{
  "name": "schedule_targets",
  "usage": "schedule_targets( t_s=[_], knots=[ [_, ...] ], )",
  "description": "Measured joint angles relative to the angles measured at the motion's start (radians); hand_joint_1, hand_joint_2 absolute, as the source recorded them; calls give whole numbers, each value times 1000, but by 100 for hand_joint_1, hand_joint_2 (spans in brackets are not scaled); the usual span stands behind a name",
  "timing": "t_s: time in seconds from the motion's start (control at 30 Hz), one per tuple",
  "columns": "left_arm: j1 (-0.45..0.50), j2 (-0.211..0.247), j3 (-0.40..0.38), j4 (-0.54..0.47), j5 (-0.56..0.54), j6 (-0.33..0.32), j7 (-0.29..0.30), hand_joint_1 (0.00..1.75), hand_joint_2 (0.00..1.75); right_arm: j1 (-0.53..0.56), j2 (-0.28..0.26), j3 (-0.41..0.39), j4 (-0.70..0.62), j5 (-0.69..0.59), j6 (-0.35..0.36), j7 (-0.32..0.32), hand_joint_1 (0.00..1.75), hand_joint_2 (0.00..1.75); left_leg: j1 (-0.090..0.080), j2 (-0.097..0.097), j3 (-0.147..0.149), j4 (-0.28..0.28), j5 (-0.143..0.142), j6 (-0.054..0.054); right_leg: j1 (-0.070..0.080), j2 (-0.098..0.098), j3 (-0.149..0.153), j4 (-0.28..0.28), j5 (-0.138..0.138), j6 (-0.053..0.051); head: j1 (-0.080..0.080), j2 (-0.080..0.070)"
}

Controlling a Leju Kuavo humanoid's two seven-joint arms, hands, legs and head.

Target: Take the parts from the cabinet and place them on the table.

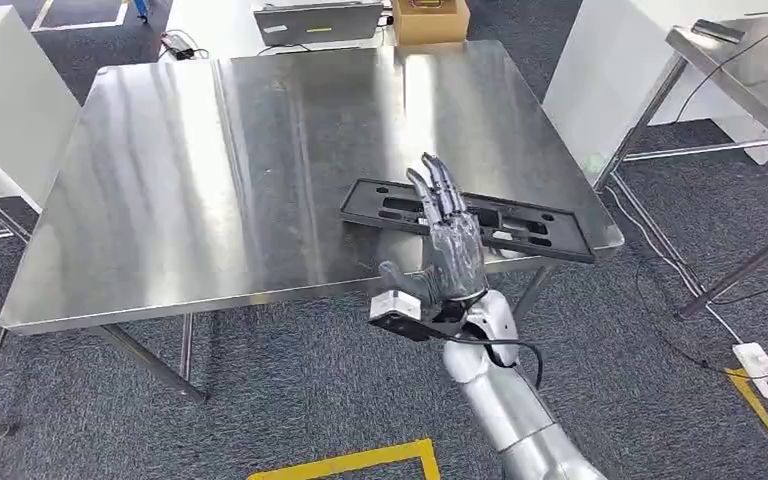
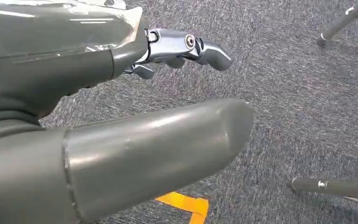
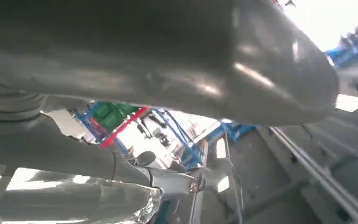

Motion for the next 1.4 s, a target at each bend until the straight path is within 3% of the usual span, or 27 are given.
schedule_targets(
  t_s=[0.1, 0.17, 0.23, 0.27, 0.3, 0.37, 0.43, 0.47, 0.5, 0.57, 0.6, 0.63, 0.73, 0.77, 0.8, 0.83, 0.9, 0.93, 0.97, 1.0, 1.1, 1.13, 1.23, 1.27, 1.3, 1.33, 1.4],
  knots=[
    [1, 0, 2, 0, 2, -11, 25, 0, 0, 49, -6, 10, -83, -141, 8, -57, 0, 0, 0, 0, 0, 0, 0, 0, -1, 0, 0, 0, 0, 0, 0, 0],
    [4, 2, 10, 0, 9, -24, 49, 0, 0, 116, -13, 10, -153, -219, 27, -90, 0, 0, -4, 0, 1, 5, -12, 13, -14, -1, 7, -6, -2, 9, -1, 0],
    [15, 5, 23, 0, 18, -32, 68, 0, 0, 171, -15, 12, -201, -255, 42, -115, 0, 0, -5, -2, 8, 1, -12, 18, -14, -1, 12, -8, -3, 13, -1, 0],
    [19, 5, 27, 0, 19, -33, 72, 0, 0, 187, -16, 13, -218, -262, 45, -119, 0, 0, 9, 1, 21, -18, 0, 26, -8, 0, 4, 5, -8, 15, 0, 0],
    [19, 3, 28, 0, 19, -34, 72, 0, 0, 202, -19, 13, -234, -264, 45, -120, 0, 0, 2, 9, 27, -22, 6, 28, -13, -1, -1, 35, -32, 9, -1, 0],
    [17, 5, 31, 0, 17, -37, 76, 0, 0, 222, -24, 13, -254, -279, 57, -122, 0, 0, 3, 11, 26, -22, 8, 34, -10, 0, -66, 190, -127, -15, 3, 0],
    [18, 5, 31, 0, 12, -40, 78, 0, 0, 248, -28, 12, -267, -285, 66, -122, 0, 0, 2, 11, 20, -21, 10, 33, -9, 1, -109, 311, -178, -14, 3, 0],
    [19, 3, 31, 0, 10, -45, 84, 0, 0, 261, -30, 11, -274, -287, 72, -122, 0, 0, 2, 11, 17, -20, 12, 31, -10, 1, -102, 314, -176, -7, 3, 0],
    [20, 2, 31, 0, 7, -51, 89, 0, 0, 271, -30, 10, -283, -280, 75, -118, 0, 0, 3, 11, 12, -19, 15, 26, -12, 0, -67, 266, -159, 5, 3, 0],
    [20, -2, 31, 0, 2, -58, 96, 0, 0, 283, -31, 10, -300, -273, 91, -102, 0, 0, 8, 10, 3, -13, 19, 17, -20, 0, 48, 83, -110, 25, 3, 0],
    [19, -3, 31, 0, 0, -63, 99, 0, 0, 286, -30, 9, -307, -271, 97, -93, 0, 0, 7, 11, -1, -4, 21, 9, -26, -2, 96, 5, -107, 24, 3, 0],
    [19, -3, 31, -1, -1, -66, 102, 0, 0, 290, -28, 8, -310, -266, 103, -82, 0, 0, 5, 9, -7, -4, 22, 2, -9, 4, 93, 34, -79, 19, 3, 0],
    [17, -8, 31, -3, -12, -73, 111, 0, 0, 306, -21, -10, -319, -252, 114, -67, 0, 0, 6, 7, -5, 3, 26, -16, -8, 8, 72, 30, -88, -7, 2, 0],
    [18, -8, 31, -3, -14, -74, 113, 0, 0, 309, -18, -14, -319, -251, 116, -64, 0, 0, 14, 7, -10, 7, 29, -22, -23, 6, 68, 26, -78, -23, 2, 0],
    [19, -9, 31, -3, -16, -75, 115, 0, 0, 311, -13, -16, -320, -250, 117, -64, 0, 0, 16, 10, -20, 28, -9, -26, -20, 2, 64, 26, -71, -33, 2, 0],
    [17, -10, 31, -3, -17, -77, 117, 0, 0, 314, -11, -19, -321, -250, 117, -64, 0, 0, 18, 13, -36, 75, -70, -30, -18, 2, 61, 27, -64, -45, 0, 0],
    [15, -11, 31, -3, -18, -81, 119, 0, 0, 323, -8, -26, -321, -249, 119, -62, 0, 0, 19, 13, -79, 232, -184, -40, -13, 0, 41, 29, -48, -49, 0, 0],
    [15, -12, 31, -3, -19, -82, 119, 0, 0, 327, -7, -30, -321, -249, 119, -61, 0, 0, 20, 13, -91, 292, -206, -43, -10, -1, 31, 30, -40, -50, -1, 0],
    [15, -13, 31, -3, -21, -84, 119, 0, 0, 332, -7, -34, -321, -248, 119, -59, 0, 0, 20, 13, -83, 311, -204, -43, -9, -1, 22, 31, -35, -48, -1, 0],
    [14, -15, 31, -3, -21, -86, 119, 0, 0, 336, -7, -37, -321, -246, 119, -57, 0, 0, 20, 13, -53, 285, -186, -41, -8, -2, 15, 32, -29, -47, 0, 0],
    [11, -15, 31, -4, -28, -90, 121, 0, 0, 346, -2, -47, -332, -232, 127, -48, 0, 0, 19, 13, 131, 34, -117, -22, -7, -1, 5, 33, -16, -35, -1, 0],
    [7, -15, 31, -5, -35, -91, 122, 0, 0, 349, 1, -51, -339, -225, 129, -45, 0, 0, 12, 13, 153, -4, -127, -21, -1, -2, 0, 33, -9, -29, 0, 0],
    [6, -16, 30, -5, -40, -92, 124, 0, 0, 354, 9, -63, -349, -215, 137, -40, 0, 0, 1, 12, 140, 0, -112, -9, -7, -5, 1, 27, 8, -5, 2, 0],
    [5, -17, 30, -5, -41, -93, 124, 0, 0, 359, 9, -68, -355, -212, 137, -36, 0, 0, 0, 13, 130, -12, -97, 3, -2, -4, -2, 21, 17, 6, 1, 0],
    [4, -24, 29, -5, -43, -95, 124, 0, 0, 361, 9, -75, -357, -208, 138, -34, 0, 0, 8, 23, 128, -21, -81, 11, -4, -3, -10, 40, -6, 2, 2, 0],
    [3, -24, 29, -6, -44, -97, 124, 0, 0, 363, 9, -81, -358, -207, 140, -30, 0, 0, 7, 20, 115, -23, -72, 23, 0, -2, -34, 82, -53, -10, 3, 0],
    [2, -25, 29, -6, -44, -100, 124, 0, 0, 370, 8, -90, -358, -206, 147, -26, 0, 0, 4, 22, 89, -21, -52, 26, -1, -1, -79, 226, -151, -27, 7, 0]
  ],
)
